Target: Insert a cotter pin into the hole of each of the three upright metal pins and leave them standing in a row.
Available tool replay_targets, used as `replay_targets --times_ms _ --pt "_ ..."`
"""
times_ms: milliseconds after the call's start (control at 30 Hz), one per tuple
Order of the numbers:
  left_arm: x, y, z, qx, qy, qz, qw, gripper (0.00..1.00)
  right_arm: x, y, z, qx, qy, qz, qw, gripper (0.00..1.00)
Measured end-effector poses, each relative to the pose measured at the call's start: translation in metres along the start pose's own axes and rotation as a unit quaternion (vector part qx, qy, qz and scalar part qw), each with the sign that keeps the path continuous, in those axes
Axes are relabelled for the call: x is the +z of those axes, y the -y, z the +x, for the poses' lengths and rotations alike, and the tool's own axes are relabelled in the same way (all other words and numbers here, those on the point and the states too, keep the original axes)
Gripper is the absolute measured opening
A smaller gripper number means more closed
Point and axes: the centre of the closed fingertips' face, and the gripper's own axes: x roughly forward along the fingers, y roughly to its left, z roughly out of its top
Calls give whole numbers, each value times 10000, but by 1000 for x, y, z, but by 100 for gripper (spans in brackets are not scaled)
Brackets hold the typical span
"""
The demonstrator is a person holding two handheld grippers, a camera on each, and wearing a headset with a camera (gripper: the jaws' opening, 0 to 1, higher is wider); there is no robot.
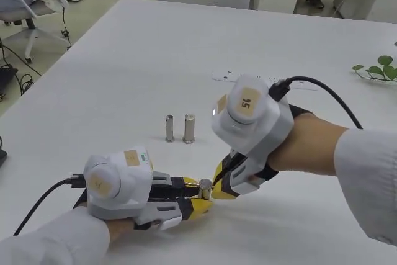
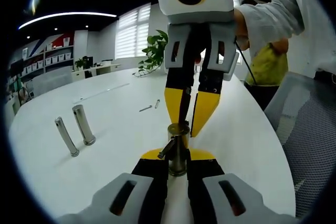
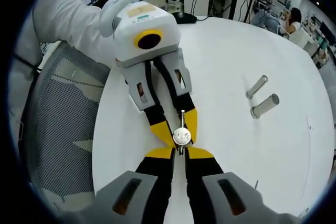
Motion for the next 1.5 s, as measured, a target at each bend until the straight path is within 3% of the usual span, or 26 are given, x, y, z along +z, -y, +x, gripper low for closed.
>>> replay_targets --times_ms 700,967,1500 --pt "1 0 0 23 3 77 10000 12 -11 -1 -2 -57 164 295 9994 11" --pt "3 -6 -5 106 51 -34 9999 21 -16 -1 -1 -101 260 455 9986 13" --pt "4 -3 -27 29 81 -273 9996 38 -19 -3 0 -155 459 596 9970 19"
